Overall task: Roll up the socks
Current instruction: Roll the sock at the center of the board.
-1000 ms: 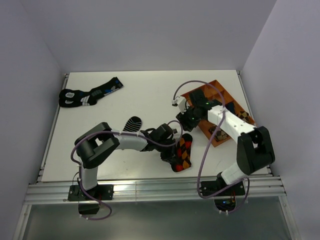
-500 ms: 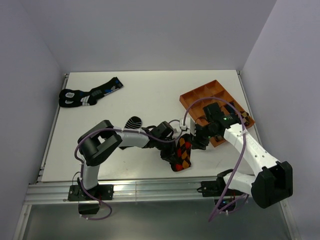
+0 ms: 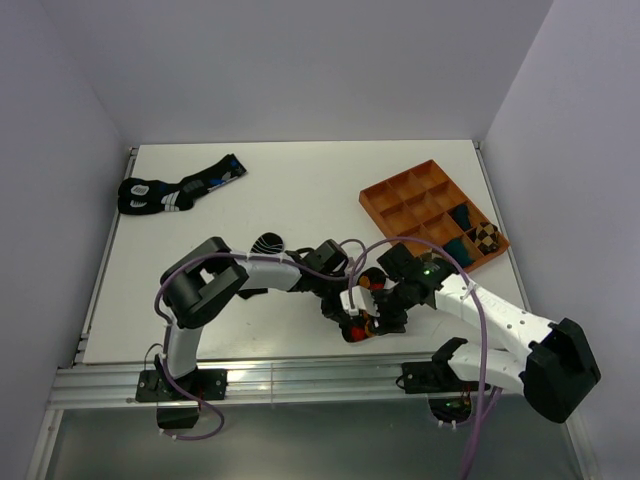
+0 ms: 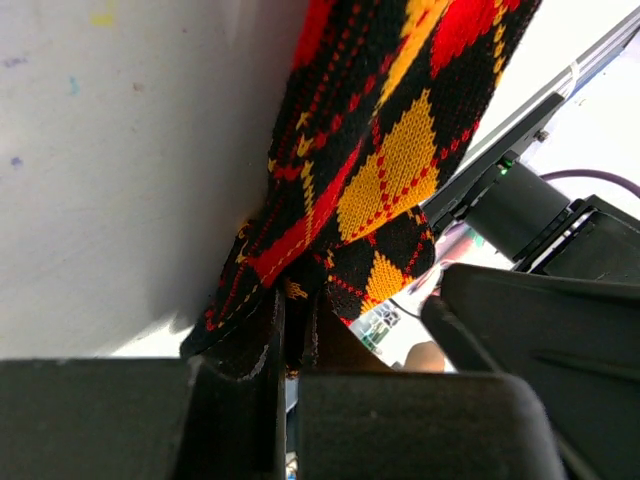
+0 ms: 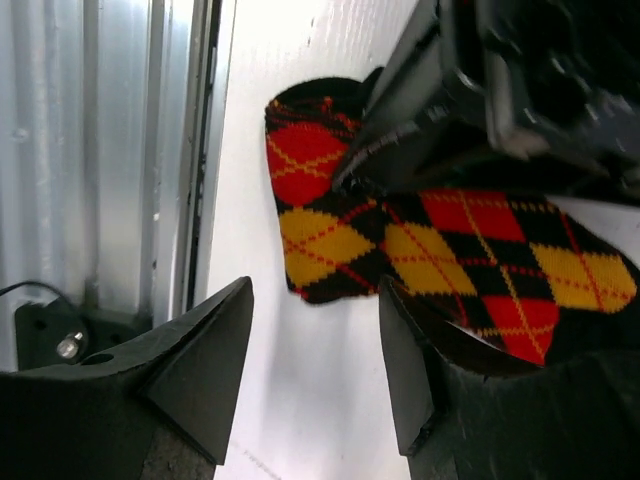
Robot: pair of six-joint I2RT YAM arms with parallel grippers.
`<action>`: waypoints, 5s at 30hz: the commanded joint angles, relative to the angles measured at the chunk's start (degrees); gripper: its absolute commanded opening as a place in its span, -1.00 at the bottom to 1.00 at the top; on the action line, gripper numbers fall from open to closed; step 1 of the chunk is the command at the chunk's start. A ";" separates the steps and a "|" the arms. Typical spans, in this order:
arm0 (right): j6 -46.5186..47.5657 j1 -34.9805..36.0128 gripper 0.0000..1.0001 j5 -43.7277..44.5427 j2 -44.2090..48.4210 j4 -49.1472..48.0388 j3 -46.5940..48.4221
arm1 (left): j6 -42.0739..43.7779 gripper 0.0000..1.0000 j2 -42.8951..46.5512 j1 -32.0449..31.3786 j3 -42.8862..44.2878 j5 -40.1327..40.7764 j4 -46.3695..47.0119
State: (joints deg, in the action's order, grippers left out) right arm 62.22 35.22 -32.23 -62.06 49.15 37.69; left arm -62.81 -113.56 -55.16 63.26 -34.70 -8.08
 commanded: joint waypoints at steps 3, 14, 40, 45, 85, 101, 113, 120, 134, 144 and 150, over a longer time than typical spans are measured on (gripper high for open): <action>-3.77 4.41 0.22 4.28 1.33 -8.80 -1.74 | 2.34 -0.99 -3.69 0.84 0.89 4.90 -5.72; -8.34 10.65 0.17 9.20 -1.92 -15.57 -3.77 | 2.95 -0.99 -5.36 1.63 2.39 3.76 -5.63; -11.24 17.16 0.19 11.40 -1.91 -12.84 -3.50 | 3.30 -0.99 -6.59 2.69 2.39 3.23 -4.93; -12.20 17.51 0.19 14.81 -4.20 -17.23 -5.17 | 3.22 -0.99 -6.33 2.69 1.95 3.15 -4.50; -12.03 17.25 -0.51 17.11 -9.13 -23.13 -6.93 | 27.55 0.08 -6.58 14.90 14.87 -8.45 4.04; -11.42 17.25 -0.53 16.50 -12.91 -23.22 -5.17 | 35.65 0.16 -14.23 12.79 21.63 -7.31 -0.36; -11.15 17.16 -0.53 16.85 -14.40 -22.16 -3.42 | 39.34 0.06 -16.96 12.27 24.80 -4.50 -7.48; -11.24 17.16 -0.54 16.85 -15.10 -22.43 -3.50 | 38.02 -0.49 -18.19 12.27 23.40 -4.67 -6.34; -11.06 15.84 -0.57 15.62 -14.84 -20.41 0.10 | 26.34 -0.99 -7.74 19.99 5.67 4.19 6.04; -7.03 12.95 -0.60 7.91 -24.85 -12.07 12.83 | 26.24 -0.99 -0.35 26.59 -1.30 11.76 6.58; -1.75 6.53 -0.60 -1.60 -38.47 4.10 28.91 | 25.54 -0.99 -0.35 28.35 -2.27 12.72 7.55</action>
State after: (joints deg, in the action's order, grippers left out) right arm 57.10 44.60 -26.41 -96.40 39.05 61.30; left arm -38.70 -113.60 -28.56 63.00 -31.16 0.47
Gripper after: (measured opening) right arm 0.347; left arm 0.034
